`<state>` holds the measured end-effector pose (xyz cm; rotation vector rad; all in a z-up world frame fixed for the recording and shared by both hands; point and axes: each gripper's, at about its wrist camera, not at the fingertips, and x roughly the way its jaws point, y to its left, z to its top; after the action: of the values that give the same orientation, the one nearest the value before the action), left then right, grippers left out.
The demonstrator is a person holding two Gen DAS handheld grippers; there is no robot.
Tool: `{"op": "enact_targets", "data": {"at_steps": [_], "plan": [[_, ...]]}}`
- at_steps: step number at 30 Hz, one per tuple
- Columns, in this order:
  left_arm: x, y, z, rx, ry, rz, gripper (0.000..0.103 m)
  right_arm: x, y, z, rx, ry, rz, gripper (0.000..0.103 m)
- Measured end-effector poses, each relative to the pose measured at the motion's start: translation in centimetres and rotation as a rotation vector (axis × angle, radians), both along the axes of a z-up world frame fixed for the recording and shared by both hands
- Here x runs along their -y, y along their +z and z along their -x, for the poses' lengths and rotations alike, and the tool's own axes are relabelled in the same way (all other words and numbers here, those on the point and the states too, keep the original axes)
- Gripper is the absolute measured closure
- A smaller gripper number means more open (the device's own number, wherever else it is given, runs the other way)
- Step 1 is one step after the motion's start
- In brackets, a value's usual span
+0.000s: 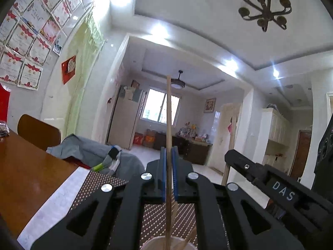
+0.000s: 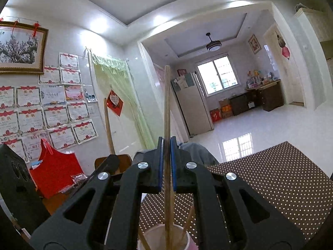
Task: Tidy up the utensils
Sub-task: 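Lift both held sticks upright and carry them over the pink cup, then open the left gripper into the cup while the right gripper releases its stick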
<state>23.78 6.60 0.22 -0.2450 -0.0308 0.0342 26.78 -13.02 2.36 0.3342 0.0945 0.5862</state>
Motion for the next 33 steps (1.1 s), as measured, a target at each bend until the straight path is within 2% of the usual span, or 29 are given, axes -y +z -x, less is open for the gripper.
{"op": "enact_targets", "data": {"at_steps": [9, 23, 24, 25, 30, 33], "plan": [[-0.2, -0.8, 0.7, -0.064, -0.015, -0.02, 0.097, 0.3, -1.7, 1.2, -0.047, 0.02, 0.041, 0.096], [-0.3, -0.9, 2.3, -0.131, -0.032, -0.022, 0.096, 0.4, -2.2, 3.2, -0.091, 0.014, 0.087, 0.096], [-0.3, -0.9, 2.3, -0.139, -0.03, -0.02, 0.091, 0.4, -2.3, 3.3, -0.098, 0.015, 0.088, 0.096], [-0.4, -0.9, 2.4, -0.145, -0.023, -0.019, 0.082, 0.4, -2.4, 3.4, -0.102, 0.013, 0.091, 0.096], [-0.4, -1.0, 2.8, -0.164, -0.01, -0.028, 0.079, 0.2, -2.8, 3.7, -0.117, 0.012, 0.108, 0.096], [-0.5, -0.8, 3.1, -0.182, -0.005, -0.031, 0.071, 0.1, -3.0, 3.9, -0.123, 0.012, 0.117, 0.096]]}}
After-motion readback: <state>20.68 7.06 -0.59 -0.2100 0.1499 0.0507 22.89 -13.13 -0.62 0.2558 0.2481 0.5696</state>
